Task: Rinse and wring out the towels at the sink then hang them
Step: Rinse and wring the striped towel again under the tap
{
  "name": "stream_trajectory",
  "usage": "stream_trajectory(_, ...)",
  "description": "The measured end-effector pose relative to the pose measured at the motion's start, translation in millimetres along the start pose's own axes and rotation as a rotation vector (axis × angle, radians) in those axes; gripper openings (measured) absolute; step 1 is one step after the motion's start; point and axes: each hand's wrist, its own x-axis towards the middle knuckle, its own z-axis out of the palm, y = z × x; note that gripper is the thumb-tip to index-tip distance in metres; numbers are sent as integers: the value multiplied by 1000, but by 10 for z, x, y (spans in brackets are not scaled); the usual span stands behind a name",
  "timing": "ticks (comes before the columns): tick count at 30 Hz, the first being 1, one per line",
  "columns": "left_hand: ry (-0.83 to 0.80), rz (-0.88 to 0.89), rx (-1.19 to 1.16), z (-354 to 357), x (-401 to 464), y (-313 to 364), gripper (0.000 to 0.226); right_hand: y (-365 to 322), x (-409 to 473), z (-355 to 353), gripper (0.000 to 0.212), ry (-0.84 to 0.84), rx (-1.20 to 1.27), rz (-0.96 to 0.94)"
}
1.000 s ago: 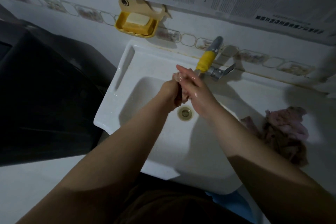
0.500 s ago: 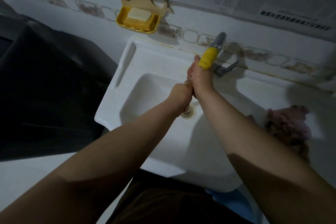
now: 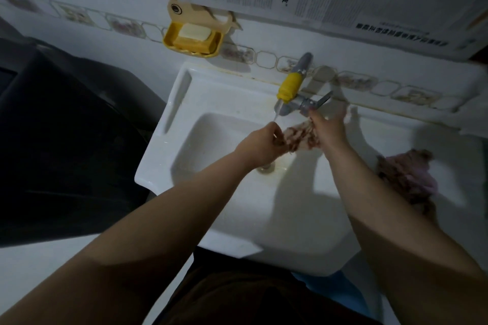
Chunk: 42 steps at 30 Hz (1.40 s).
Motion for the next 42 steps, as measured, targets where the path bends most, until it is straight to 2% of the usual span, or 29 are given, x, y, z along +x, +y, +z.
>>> stream_trajectory(2, 59, -35, -73, 50, -6, 65, 32, -134, 56, 40, 83, -112, -47, -111)
stream_trajectory(4, 127, -90, -225, 49, -2, 45, 24, -237, 2, 21, 87, -192, -156, -129)
stream_trajectory(8, 163, -117, -673, -72, -71, -37, 6, -279, -304, -225, 57, -376, -368, -50)
stream_trajectory(10, 189, -95, -830, -176, -98, -44, 10, -234, -502, -244, 41, -455, -340, -21)
stream_trajectory(12, 177, -59, -931, -287, -126, -24, 10, -153, -675, -201, 28, -548, -333, -68)
stream_trajectory(15, 108, 22, -952, -448, -182, -9, 8, -36, -848, -151, 25, -669, -391, -141)
stream_trajectory(19, 32, 159, -706, -643, -291, -32, 6, -4, -879, -129, 13, -615, -305, -216)
stream_trajectory(22, 34, 214, -548, -761, -353, -139, 13, -105, -890, -200, 9, -573, -79, -130)
stream_trajectory(24, -27, 212, -372, -795, -372, -254, 25, -229, -926, -245, 15, -545, 61, -42)
stream_trajectory(27, -99, 205, -27, -772, -388, -429, 42, -428, -1004, -283, 14, -531, 88, 45)
stream_trajectory(30, -159, 200, 122, -710, -390, -592, 42, -660, -1135, -298, 20, -595, 144, 52)
stream_trajectory(31, -195, 173, 114, -691, -412, -644, 35, -728, -1176, -300, 20, -612, 169, 34)
stream_trajectory(33, -293, 71, -70, -636, -488, -739, 21, -870, -1245, -303, 20, -570, 241, -9)
stream_trajectory(36, -302, -25, -325, -563, -575, -865, 19, -1053, -1250, -326, 25, -351, 426, -43)
stream_trajectory(37, -294, -48, -349, -550, -585, -905, 20, -1093, -1237, -327, 27, -285, 410, -72)
stream_trajectory(40, -346, -77, -369, -532, -627, -952, 39, -1130, -1199, -236, 25, -179, 120, -190)
stream_trajectory(42, -349, -214, -554, -487, -633, -981, 39, -1150, -1232, -96, 24, -170, 23, -216)
